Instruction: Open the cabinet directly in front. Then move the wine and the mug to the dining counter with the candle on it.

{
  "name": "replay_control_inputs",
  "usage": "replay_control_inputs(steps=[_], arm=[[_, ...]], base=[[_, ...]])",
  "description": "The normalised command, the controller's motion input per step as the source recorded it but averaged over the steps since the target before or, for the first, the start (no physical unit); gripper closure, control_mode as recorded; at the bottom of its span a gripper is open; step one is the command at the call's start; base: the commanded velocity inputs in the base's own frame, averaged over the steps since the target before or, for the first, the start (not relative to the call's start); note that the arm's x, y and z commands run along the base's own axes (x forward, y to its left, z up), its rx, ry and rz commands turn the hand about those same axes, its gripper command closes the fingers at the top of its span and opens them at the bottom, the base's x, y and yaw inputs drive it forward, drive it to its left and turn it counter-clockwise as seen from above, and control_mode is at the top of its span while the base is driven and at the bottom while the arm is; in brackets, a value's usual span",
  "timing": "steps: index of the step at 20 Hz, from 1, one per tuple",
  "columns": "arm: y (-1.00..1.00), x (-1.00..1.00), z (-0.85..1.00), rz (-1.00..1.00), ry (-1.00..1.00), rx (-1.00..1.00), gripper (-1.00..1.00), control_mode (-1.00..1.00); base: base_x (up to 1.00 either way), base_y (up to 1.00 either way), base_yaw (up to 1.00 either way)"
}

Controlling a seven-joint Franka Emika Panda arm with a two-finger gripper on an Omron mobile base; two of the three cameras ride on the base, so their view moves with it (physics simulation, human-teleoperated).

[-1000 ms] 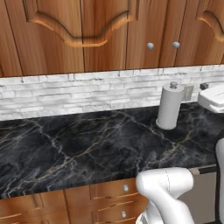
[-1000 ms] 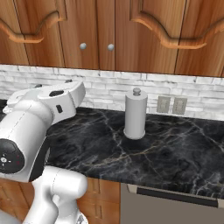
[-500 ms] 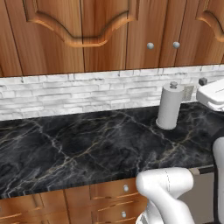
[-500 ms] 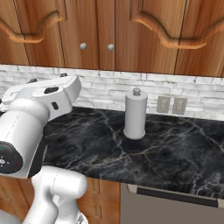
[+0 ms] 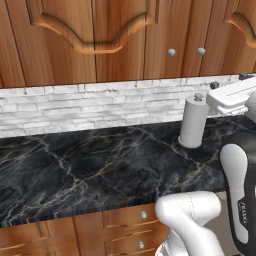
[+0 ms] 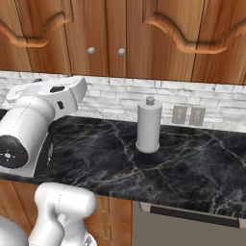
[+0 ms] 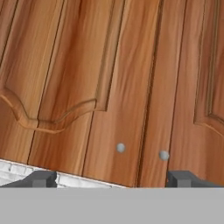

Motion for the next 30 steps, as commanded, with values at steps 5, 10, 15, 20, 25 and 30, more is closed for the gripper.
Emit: replay_control_inputs(steps=[5, 10, 15, 20, 25, 30], arm=[[0.00, 0.20, 0.14, 0.00, 0.09, 0.08, -1.00, -1.00], [0.00, 0.31, 0.12, 0.00, 0.19, 0.05, -1.00, -1.00], [0.00, 0.38, 0.01, 0.00, 0.08, 0.00, -1.00, -1.00], [0.00, 0.34, 0.00, -0.01, 0.01, 0.00, -1.00, -1.00], [0.00, 0.26, 0.00, -0.01, 0.00, 0.00, -1.00, -1.00], [0.00, 0.25, 0.00, -0.04, 0.00, 0.00, -1.00, -1.00]], base=[[0.00, 0.00, 0.00], [0.00, 0.00, 0.00], [0.00, 0.00, 0.00], [0.00, 0.00, 0.00], [0.00, 0.00, 0.00], [0.00, 0.00, 0.00]])
